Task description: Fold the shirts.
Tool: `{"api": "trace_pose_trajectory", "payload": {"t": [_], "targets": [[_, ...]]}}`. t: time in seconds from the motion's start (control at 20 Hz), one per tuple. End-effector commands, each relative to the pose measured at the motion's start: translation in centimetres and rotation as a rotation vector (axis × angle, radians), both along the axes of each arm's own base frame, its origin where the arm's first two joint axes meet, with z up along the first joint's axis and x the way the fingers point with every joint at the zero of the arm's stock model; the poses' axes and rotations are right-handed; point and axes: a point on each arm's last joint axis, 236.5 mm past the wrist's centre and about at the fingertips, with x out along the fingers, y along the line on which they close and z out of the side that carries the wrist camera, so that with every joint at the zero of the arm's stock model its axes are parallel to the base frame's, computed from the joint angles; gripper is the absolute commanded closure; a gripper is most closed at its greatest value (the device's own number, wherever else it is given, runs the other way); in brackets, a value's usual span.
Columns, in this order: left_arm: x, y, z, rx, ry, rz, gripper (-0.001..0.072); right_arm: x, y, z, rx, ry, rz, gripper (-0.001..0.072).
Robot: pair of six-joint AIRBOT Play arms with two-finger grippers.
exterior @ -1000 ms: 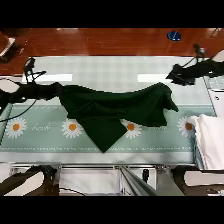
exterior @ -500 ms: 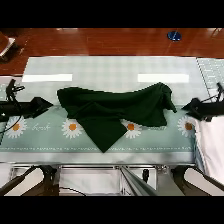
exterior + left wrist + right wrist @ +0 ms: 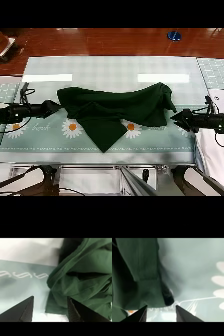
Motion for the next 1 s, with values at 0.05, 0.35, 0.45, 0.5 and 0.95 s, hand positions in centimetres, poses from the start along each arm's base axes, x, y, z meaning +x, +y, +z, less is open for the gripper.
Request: {"api": "trace_pose_trajectory", "payload": {"t": [0.05,0.35,0.45,0.5,0.95], "targets": [[0.7,-2.2,-2.1,-0.011,0.013,-0.033,0.0200,-0.3,0.5,0.1,0.024,0.006,0.002,0.0305],[2.5,-1.9,-2.1,0.035,-0.023,-0.020,0.0467,-0.3,0.4,0.0,0.019,0.012,-0.002,0.0305],[3.2,-2.1,-1.3,0.035,-0.047,-0.038,0.0688,-0.4,0.4,0.0,0.018,0.014,-0.003,0.0306],[3.5,-2.3,-0.9,0.034,-0.055,-0.041,0.0689,-0.5,0.3,-0.1,0.014,0.019,-0.002,0.0305],[4.3,-2.9,0.9,0.006,-0.084,-0.083,0.0690,-1.4,0.2,-1.4,-0.048,0.086,0.018,0.0305]]}}
